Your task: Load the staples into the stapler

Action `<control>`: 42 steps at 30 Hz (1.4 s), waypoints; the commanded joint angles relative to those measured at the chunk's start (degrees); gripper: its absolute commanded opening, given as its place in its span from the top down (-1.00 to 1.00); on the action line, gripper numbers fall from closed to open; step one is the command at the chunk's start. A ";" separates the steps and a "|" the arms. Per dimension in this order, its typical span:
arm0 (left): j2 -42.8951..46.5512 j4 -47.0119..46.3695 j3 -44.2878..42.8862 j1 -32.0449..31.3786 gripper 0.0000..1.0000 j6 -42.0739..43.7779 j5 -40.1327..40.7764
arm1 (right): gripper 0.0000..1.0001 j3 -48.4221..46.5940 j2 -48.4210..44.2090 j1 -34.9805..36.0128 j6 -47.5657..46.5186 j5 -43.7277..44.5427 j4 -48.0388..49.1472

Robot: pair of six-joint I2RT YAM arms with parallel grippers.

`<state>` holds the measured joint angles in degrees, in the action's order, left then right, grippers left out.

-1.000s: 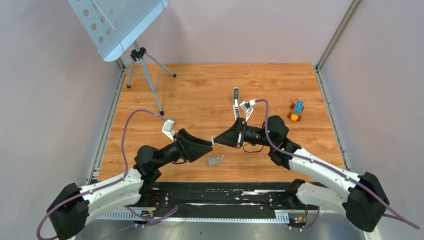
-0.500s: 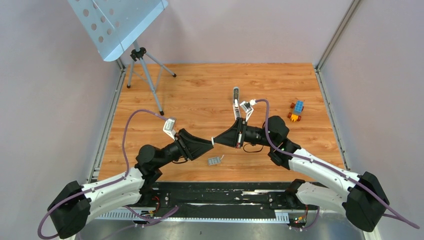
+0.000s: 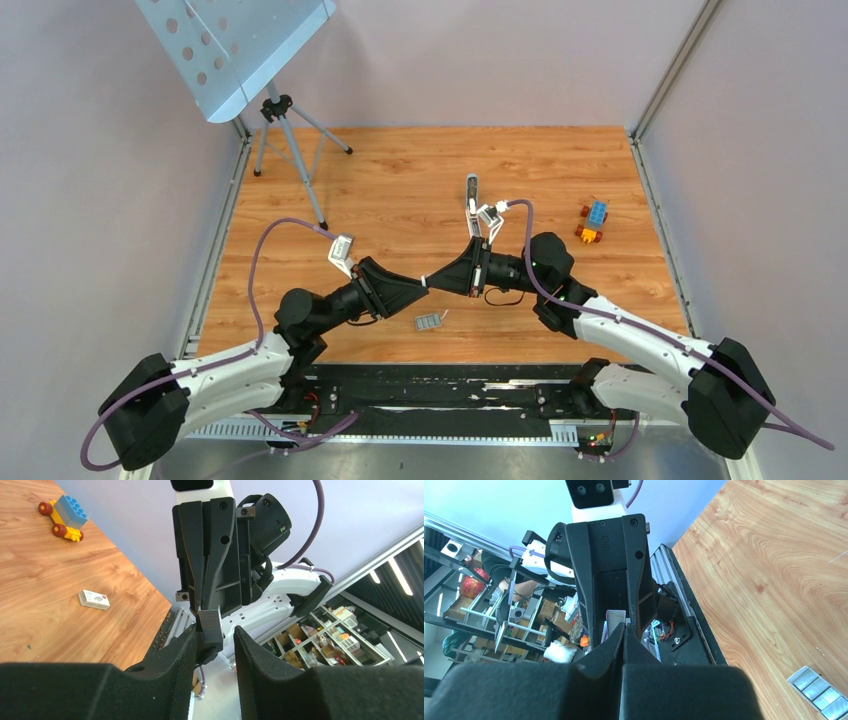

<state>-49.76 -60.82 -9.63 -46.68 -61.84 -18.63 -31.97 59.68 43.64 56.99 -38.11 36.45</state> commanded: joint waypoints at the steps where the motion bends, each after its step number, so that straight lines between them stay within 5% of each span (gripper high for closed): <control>1: -0.71 -4.25 -0.08 0.27 0.32 -0.66 0.15 | 0.99 0.68 0.37 -0.20 0.23 -1.01 2.31; 20: 0.15 -4.52 1.09 0.27 0.62 -0.75 1.38 | 0.92 1.16 1.38 0.29 -0.12 -1.53 2.84; 42: 4.79 8.03 1.61 0.27 0.65 6.20 4.77 | 0.66 0.26 0.37 0.22 -3.44 0.61 -3.79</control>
<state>-46.52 -55.79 -8.54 -46.63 -58.89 -15.84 -31.83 60.64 43.72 55.44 -37.89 35.44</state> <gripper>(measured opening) 0.186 0.157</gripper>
